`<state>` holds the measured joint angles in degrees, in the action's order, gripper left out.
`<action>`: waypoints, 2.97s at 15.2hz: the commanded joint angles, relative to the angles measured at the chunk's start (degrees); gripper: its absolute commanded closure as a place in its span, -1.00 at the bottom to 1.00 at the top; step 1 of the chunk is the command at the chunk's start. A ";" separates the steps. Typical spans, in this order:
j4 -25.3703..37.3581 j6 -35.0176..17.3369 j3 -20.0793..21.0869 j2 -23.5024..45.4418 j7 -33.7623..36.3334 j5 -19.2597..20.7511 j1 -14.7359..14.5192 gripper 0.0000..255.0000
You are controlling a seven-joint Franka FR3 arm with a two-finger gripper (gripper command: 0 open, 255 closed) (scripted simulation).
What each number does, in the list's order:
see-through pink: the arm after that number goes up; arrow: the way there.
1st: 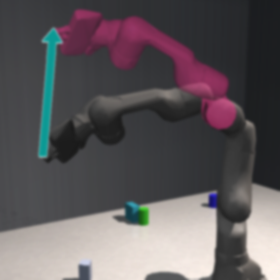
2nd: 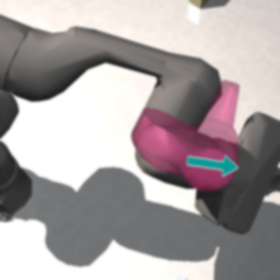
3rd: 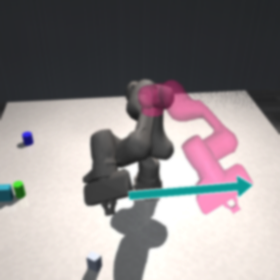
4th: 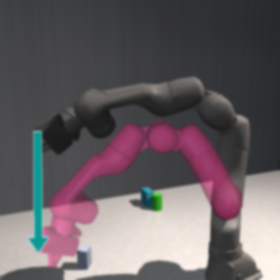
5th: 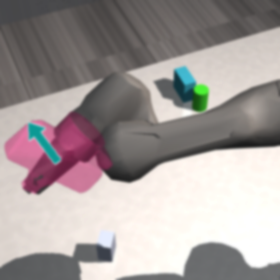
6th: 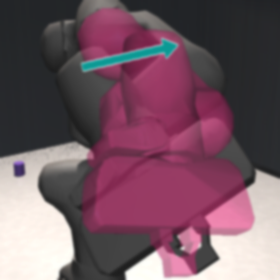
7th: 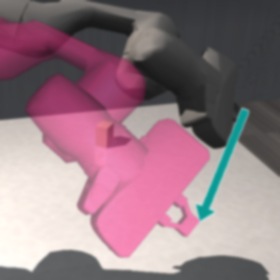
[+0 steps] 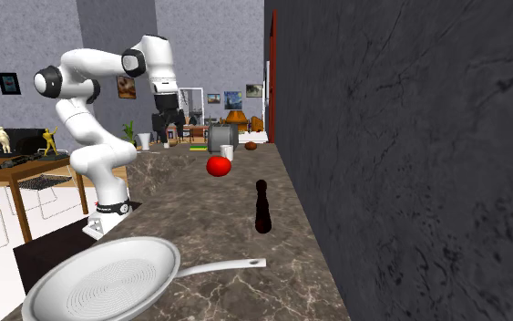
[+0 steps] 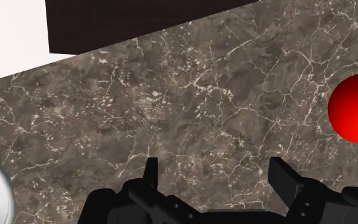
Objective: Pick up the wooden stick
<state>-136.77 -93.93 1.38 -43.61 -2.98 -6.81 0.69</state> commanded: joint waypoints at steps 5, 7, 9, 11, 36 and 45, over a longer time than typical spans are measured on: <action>1.34 -5.63 5.80 6.55 11.06 -1.91 1.48 -1.00; 2.69 -8.26 8.54 10.39 16.58 -2.31 2.43 -1.00; 4.46 -10.70 11.09 14.54 22.16 -2.24 3.44 -1.00; 6.63 -12.89 13.46 18.95 27.82 -1.69 4.53 -1.00; 46.39 -17.30 15.80 70.85 82.28 18.51 4.55 -1.00; 45.26 -19.50 15.59 71.98 82.64 18.94 4.46 1.00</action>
<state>-91.47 -113.37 16.97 28.30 79.68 12.12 5.16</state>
